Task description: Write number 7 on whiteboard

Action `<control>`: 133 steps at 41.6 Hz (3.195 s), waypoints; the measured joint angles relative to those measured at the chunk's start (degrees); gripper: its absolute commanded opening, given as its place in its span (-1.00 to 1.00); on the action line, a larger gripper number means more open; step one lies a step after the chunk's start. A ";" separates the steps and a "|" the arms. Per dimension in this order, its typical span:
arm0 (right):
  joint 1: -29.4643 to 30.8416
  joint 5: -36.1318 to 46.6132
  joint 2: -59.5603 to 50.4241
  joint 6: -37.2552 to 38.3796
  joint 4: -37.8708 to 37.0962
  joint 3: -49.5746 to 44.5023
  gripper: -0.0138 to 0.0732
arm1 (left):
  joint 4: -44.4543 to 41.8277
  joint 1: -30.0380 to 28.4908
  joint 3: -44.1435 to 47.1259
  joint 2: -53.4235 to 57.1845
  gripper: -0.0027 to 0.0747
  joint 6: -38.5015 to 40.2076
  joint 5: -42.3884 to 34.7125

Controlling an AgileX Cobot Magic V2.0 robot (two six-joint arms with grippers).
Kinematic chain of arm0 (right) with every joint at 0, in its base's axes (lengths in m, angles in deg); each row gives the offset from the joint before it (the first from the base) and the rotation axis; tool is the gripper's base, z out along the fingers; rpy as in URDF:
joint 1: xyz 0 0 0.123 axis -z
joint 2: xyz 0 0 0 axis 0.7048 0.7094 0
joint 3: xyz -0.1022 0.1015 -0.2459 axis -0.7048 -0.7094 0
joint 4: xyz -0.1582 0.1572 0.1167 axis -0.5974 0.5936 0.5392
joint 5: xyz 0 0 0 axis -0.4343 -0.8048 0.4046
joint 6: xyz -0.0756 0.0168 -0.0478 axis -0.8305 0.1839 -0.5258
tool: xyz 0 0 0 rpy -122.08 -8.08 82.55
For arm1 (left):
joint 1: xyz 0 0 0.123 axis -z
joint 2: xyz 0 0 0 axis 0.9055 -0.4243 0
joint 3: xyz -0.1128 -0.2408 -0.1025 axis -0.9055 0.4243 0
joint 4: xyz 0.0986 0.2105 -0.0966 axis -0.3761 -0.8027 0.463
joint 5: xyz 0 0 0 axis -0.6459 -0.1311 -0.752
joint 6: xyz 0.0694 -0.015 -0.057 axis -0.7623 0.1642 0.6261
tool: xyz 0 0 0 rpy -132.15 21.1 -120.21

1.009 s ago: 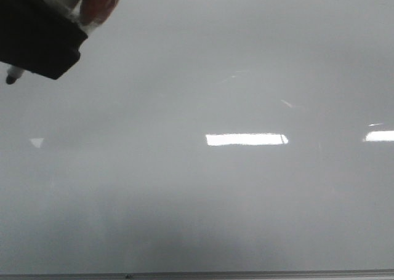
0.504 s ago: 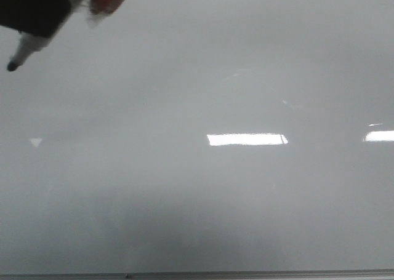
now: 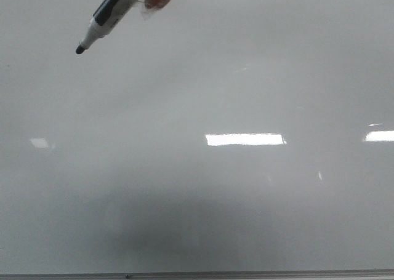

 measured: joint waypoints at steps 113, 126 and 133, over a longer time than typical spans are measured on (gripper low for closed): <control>14.63 14.99 19.59 3.79 1.95 4.47 -0.82 | 0.48 0.00 0.56 0.95 -0.98 0.32 0.55; 8.96 15.46 26.13 3.79 1.83 4.47 -0.82 | 0.48 0.00 0.56 0.95 -0.98 0.32 0.46; 7.80 15.91 27.05 3.79 1.63 4.47 -0.82 | 0.48 0.00 0.56 0.95 -0.98 0.42 0.34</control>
